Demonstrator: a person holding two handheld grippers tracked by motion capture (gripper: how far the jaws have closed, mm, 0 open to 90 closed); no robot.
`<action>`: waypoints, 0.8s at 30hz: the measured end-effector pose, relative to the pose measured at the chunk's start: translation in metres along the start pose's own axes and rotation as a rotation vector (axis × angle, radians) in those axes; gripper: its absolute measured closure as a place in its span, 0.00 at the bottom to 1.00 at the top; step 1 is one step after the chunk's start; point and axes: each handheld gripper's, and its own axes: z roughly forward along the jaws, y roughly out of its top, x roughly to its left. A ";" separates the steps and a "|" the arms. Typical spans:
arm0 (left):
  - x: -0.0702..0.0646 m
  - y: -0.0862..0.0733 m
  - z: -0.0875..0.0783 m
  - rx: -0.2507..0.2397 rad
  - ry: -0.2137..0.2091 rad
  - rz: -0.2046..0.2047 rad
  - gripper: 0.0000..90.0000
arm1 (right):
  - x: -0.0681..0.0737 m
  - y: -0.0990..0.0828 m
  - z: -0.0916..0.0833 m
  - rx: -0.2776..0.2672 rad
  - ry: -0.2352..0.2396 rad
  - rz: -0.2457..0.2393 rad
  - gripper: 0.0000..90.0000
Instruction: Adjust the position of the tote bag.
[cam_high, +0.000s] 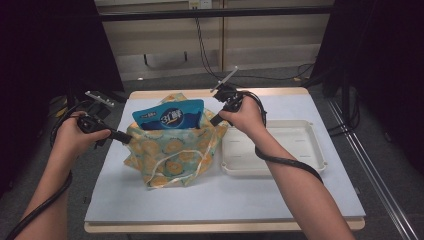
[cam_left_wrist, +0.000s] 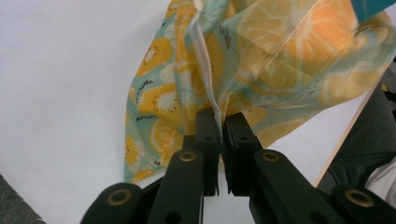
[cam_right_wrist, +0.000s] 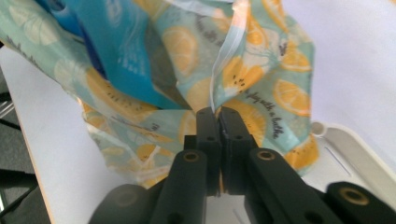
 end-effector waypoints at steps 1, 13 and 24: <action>0.000 -0.001 0.000 0.012 -0.003 0.004 0.96 | -0.002 0.000 -0.002 -0.009 0.006 0.012 0.99; 0.007 -0.013 0.010 0.012 -0.007 -0.005 0.98 | -0.028 -0.013 -0.008 -0.026 -0.010 0.118 1.00; 0.010 -0.021 0.022 0.022 -0.019 -0.020 0.98 | -0.032 -0.019 0.002 -0.016 -0.008 0.123 1.00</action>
